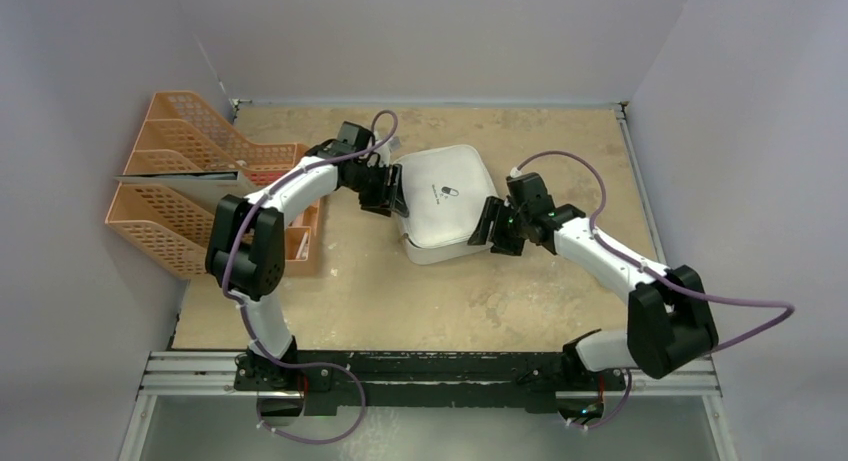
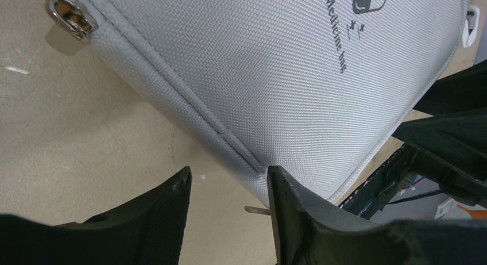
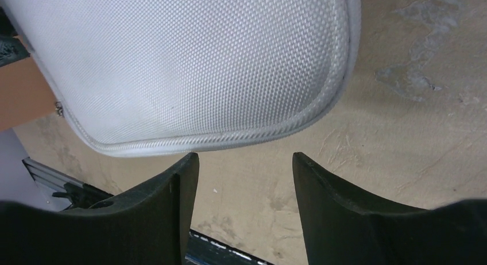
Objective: Organize the medicine kit
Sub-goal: Adjust the medicine box at the center of the board.
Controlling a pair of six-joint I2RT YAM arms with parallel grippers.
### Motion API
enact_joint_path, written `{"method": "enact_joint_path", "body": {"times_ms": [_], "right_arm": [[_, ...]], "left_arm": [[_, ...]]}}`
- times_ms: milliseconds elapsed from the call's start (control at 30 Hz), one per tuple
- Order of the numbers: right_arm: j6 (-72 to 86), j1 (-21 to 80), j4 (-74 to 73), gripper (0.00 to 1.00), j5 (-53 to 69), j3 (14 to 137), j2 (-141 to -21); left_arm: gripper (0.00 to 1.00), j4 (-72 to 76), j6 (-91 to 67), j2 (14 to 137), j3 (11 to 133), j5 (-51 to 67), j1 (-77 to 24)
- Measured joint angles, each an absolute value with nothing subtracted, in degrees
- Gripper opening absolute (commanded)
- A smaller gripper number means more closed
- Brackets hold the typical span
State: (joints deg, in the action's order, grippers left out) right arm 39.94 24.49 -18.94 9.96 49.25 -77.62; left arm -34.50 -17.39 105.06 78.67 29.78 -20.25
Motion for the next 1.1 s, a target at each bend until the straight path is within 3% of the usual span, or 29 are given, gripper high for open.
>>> {"method": "enact_joint_path", "body": {"times_ms": [167, 333, 633, 800, 967, 1100], "right_arm": [[39.7, 24.49, -17.3, 0.63, 9.58, 49.23, -81.1], [37.74, 24.16, -16.82, 0.62, 8.54, 49.87, -84.07], [31.42, 19.0, -17.78, 0.62, 6.48, 57.39, -88.99], [27.31, 17.74, -19.18, 0.63, 3.46, 62.7, -88.73], [26.37, 17.82, -19.77, 0.78, 1.96, 62.63, -84.62], [28.69, 19.25, -19.79, 0.89, 2.04, 59.16, -78.46]], "left_arm": [[0.15, -34.85, -17.5, 105.65, 78.81, 30.22, -20.23], [0.0, -34.74, -17.8, 105.67, 79.42, 30.96, -20.12], [0.0, -33.43, -20.03, 105.6, 79.15, 33.17, -19.64], [0.11, -29.58, -23.38, 103.88, 75.5, 36.84, -19.64], [0.28, -28.08, -25.54, 101.06, 74.63, 38.7, -19.64], [0.34, -28.62, -24.82, 99.46, 76.16, 37.26, -19.62]]}}
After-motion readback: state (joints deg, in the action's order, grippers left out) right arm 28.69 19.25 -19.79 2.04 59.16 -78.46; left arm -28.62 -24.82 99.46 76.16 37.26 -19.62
